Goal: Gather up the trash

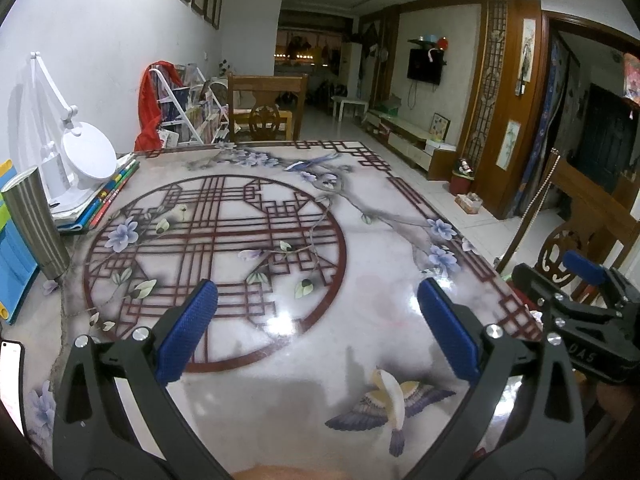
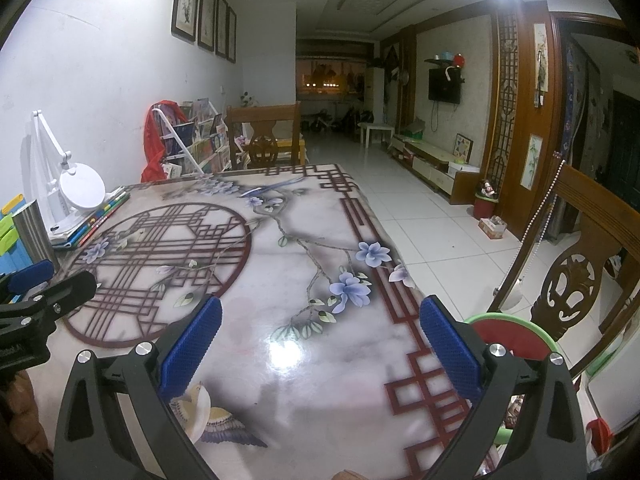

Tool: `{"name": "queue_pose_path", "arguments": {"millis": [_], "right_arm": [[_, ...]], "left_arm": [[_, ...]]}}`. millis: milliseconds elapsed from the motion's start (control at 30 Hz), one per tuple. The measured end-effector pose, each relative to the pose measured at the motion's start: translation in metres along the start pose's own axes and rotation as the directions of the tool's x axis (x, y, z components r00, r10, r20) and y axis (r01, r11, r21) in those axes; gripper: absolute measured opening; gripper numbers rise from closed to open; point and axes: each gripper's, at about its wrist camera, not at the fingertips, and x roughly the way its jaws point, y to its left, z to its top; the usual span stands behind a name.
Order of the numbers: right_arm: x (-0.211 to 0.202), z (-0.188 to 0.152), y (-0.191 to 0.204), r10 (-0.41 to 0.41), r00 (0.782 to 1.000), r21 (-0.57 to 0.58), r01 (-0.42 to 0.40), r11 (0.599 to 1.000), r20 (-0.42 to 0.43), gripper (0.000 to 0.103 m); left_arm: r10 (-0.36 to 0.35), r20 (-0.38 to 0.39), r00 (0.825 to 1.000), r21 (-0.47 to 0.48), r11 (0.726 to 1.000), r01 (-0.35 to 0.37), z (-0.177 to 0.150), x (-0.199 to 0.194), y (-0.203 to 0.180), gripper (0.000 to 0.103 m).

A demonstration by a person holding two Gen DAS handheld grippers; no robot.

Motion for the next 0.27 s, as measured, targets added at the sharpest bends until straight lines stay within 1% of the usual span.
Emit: {"name": "queue_pose_path", "arguments": {"millis": [100,267], "right_arm": [[0.0008,-0.0013,0.0006,0.000,1.000,-0.002,0.000,1.000,-0.002,0.096],[0.0008,-0.0005,0.0001,0.001,1.000,-0.001,-0.001,1.000,-0.001,0.096]], "left_arm": [[0.009,-0.015,1.000,-0.003,1.000,-0.009,-0.0046,0.0024,-0.0011,0.098],[0.012,-0.017,1.000,0.002,1.000,-0.012,-0.0104,0.0016,-0.0025,0.098]]}}
